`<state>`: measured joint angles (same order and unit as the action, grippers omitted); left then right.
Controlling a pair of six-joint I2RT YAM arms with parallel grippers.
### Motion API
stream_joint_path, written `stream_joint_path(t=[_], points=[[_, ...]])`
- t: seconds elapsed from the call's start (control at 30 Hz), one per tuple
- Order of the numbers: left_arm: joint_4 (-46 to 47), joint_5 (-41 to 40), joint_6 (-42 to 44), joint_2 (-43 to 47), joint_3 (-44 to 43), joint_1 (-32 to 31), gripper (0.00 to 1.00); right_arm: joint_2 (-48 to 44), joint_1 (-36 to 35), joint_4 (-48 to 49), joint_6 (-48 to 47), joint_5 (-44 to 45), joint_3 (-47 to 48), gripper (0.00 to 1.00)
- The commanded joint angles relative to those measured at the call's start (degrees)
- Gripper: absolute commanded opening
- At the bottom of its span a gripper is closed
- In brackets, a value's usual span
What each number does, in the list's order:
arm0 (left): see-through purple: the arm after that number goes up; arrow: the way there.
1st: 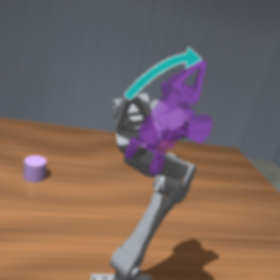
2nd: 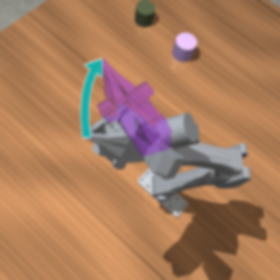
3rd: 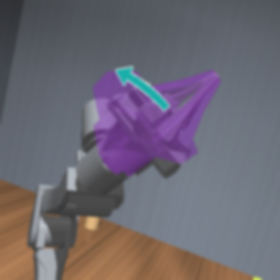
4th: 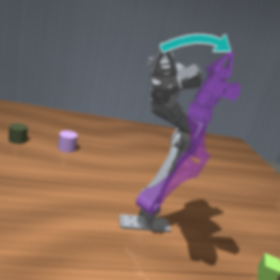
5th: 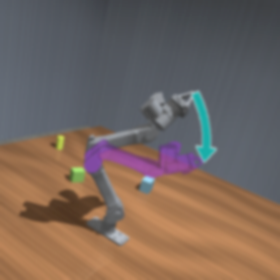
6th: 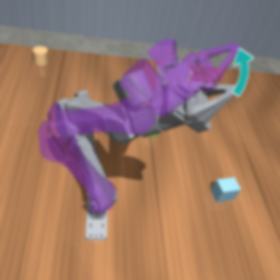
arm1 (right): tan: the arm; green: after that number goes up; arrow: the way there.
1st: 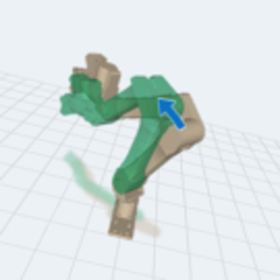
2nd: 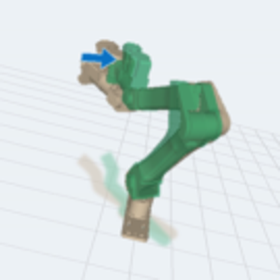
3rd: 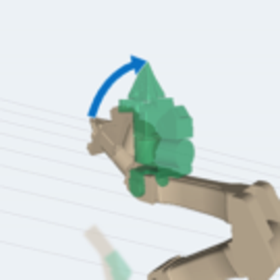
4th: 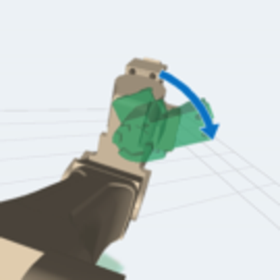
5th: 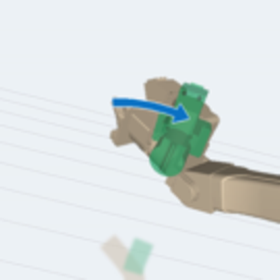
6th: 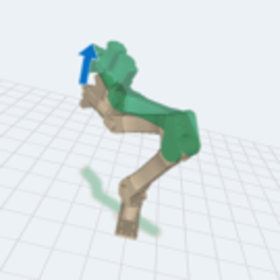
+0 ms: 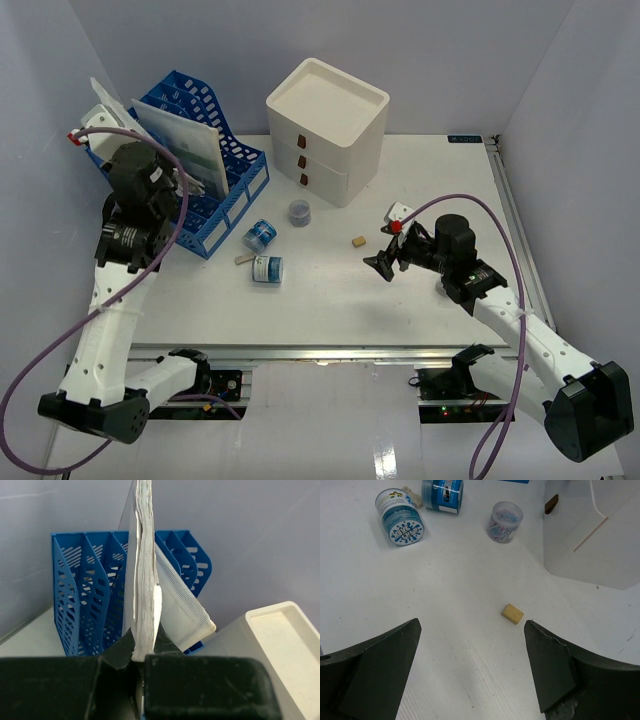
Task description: Organize the desk
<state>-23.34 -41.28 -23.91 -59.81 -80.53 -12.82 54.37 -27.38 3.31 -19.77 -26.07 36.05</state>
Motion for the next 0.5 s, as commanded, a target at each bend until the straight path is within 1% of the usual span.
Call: stream_joint_path(t=[0.0,0.1,0.17,0.3,0.47], points=[[-0.4,-3.2,-1.7,-2.3,-4.7,0.0,0.0,-0.7,0.2,3.2,0.0,-1.1,-0.4,0.9],[-0.6,-4.0,-1.3,-4.4,-4.9,0.0,0.0,-0.8,0.3,3.2,0.0,-1.1,-0.4,0.9],[-0.9,-6.0,-1.1,-5.6,-5.0,0.0,0.0,-0.6,0.3,3.2,0.1,-1.2,-0.5,0.9],[-0.8,-6.7,-1.5,-6.0,-3.9,0.0,0.0,-0.5,0.2,3.3,0.0,-1.1,-0.6,0.9],[-0.7,-7.6,-1.7,-8.7,-3.9,0.0,0.0,0.0,0.4,3.5,-0.1,-1.1,-0.6,0.9]])
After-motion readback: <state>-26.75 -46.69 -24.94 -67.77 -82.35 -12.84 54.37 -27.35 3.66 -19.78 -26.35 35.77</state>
